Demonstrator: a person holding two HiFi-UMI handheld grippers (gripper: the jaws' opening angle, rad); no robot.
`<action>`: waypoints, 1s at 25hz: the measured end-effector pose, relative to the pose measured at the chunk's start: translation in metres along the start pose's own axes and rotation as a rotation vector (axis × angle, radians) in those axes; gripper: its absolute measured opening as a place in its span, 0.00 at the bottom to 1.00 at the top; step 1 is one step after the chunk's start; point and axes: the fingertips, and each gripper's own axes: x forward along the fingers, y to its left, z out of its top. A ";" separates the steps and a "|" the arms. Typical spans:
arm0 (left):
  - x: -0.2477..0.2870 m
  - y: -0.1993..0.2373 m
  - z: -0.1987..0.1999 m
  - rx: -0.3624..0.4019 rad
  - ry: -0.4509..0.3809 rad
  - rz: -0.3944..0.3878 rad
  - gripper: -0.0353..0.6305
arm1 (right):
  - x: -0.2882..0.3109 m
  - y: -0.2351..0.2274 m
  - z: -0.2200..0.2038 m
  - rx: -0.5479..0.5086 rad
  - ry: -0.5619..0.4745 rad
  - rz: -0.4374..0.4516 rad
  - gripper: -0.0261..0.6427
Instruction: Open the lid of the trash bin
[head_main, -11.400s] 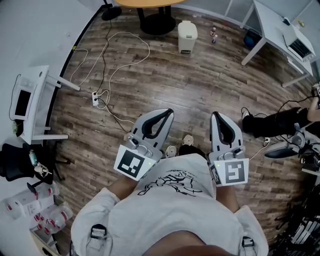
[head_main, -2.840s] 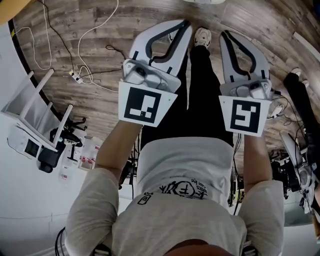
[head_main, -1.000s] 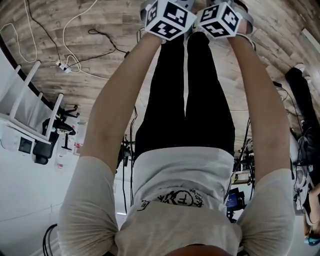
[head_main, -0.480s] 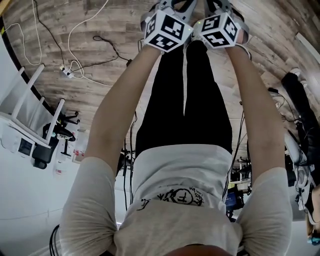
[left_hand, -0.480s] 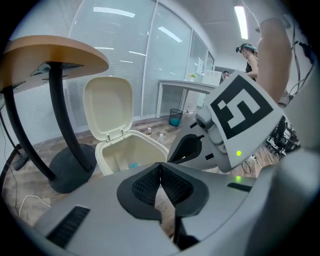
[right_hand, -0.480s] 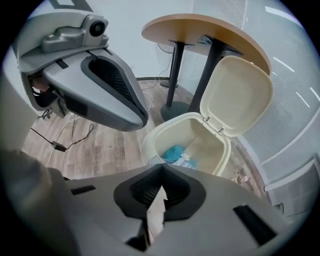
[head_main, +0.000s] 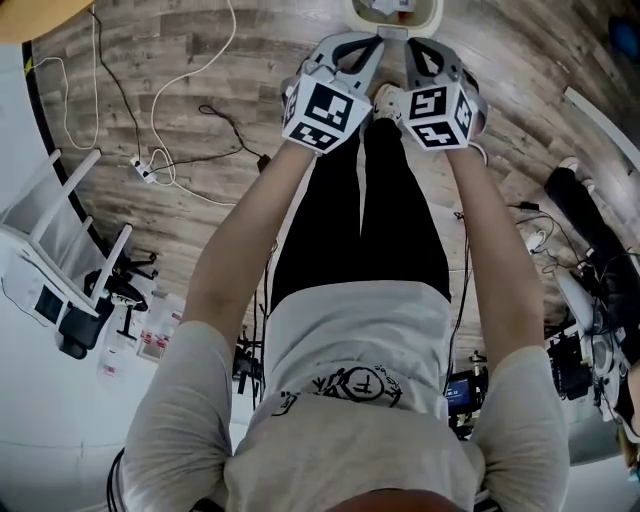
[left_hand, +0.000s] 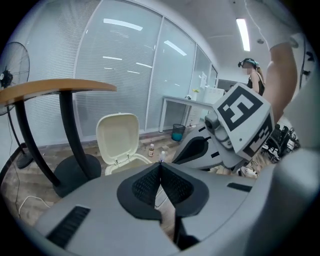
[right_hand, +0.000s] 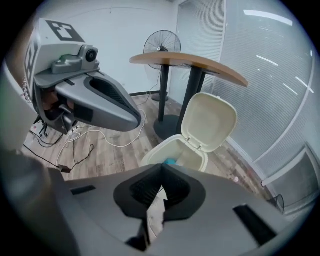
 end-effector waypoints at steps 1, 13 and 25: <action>-0.005 -0.001 0.010 -0.006 -0.017 -0.001 0.08 | -0.008 -0.004 0.006 0.009 -0.012 -0.004 0.05; -0.092 -0.014 0.143 -0.039 -0.212 0.046 0.08 | -0.132 -0.041 0.074 0.093 -0.155 -0.040 0.05; -0.191 -0.035 0.256 -0.035 -0.353 0.087 0.08 | -0.269 -0.064 0.164 0.183 -0.349 -0.053 0.05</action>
